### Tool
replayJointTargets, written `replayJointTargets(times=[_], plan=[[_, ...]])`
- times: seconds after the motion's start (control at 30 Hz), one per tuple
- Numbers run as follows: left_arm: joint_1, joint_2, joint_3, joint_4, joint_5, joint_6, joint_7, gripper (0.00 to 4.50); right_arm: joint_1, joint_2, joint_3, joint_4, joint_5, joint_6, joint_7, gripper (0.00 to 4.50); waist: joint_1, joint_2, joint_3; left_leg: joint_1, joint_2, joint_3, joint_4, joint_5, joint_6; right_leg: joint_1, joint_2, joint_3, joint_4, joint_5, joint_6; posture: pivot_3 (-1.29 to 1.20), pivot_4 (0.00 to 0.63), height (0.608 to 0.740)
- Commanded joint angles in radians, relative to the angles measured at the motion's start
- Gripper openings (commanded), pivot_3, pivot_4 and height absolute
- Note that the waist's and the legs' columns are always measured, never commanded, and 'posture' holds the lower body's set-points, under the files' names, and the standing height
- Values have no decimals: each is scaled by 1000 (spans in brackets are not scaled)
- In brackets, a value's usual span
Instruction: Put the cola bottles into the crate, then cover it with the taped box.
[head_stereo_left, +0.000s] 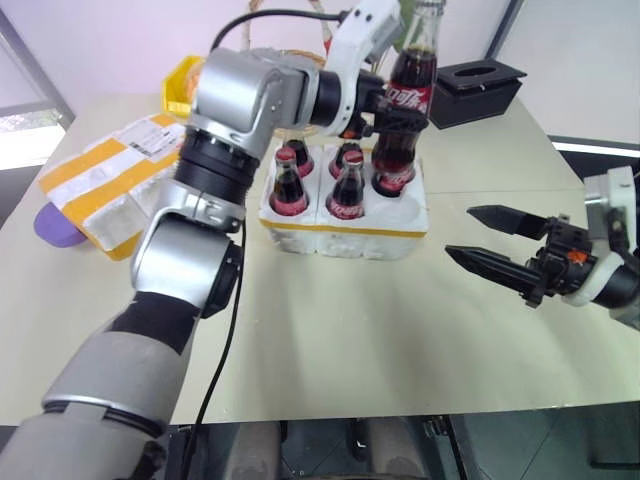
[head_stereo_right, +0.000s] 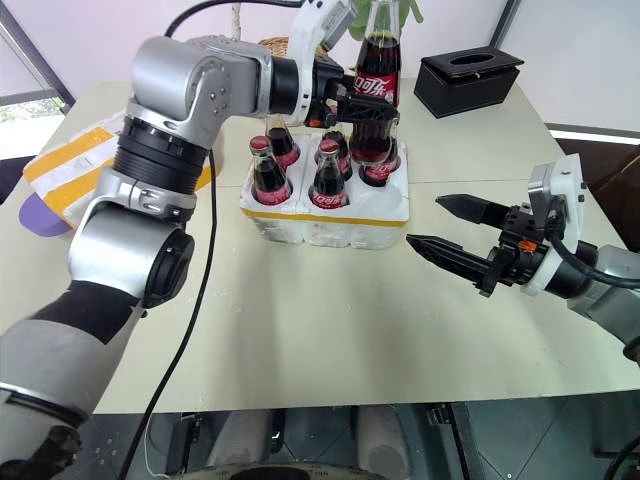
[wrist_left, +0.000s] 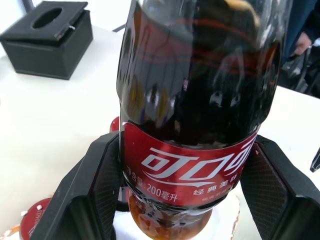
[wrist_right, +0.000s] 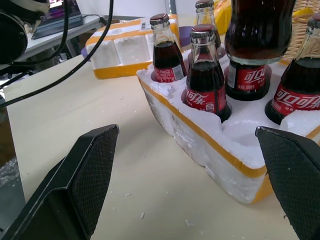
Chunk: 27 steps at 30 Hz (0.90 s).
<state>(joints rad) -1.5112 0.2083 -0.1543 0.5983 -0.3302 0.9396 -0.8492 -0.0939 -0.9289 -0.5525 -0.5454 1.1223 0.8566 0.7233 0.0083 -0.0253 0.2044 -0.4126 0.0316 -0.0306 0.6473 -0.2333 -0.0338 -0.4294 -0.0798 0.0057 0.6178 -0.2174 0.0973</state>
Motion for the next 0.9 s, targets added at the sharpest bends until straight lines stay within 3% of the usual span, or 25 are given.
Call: replayJointTargets(times=[0.03,0.6,0.73,0.9], plan=[[-82,-17,20,25,-3,-70,-50,2776,-7,3,-10,-32,16,-22,-7,4500,3,0,0,0,0,0,0,0,0,0,0,0,0,0,0,0,150,740],[-5,-40,-75,123,150,-364,-200,2776,-1,17,2,-52,17,-44,-41,4500,2,0,0,0,0,0,1,0,0,0,0,0,0,0,-1,0,150,740],[109,-153,-102,-235,125,-149,-39,2776,-13,14,16,-47,17,-47,-46,4500,10,0,0,-1,0,0,1,0,0,0,0,1,0,1,2,0,150,740],[90,-160,-57,-258,138,-126,32,2776,-32,13,34,-40,14,-48,-51,4500,1,0,0,-5,-2,-1,4,0,0,-1,0,3,-2,3,6,0,150,740]])
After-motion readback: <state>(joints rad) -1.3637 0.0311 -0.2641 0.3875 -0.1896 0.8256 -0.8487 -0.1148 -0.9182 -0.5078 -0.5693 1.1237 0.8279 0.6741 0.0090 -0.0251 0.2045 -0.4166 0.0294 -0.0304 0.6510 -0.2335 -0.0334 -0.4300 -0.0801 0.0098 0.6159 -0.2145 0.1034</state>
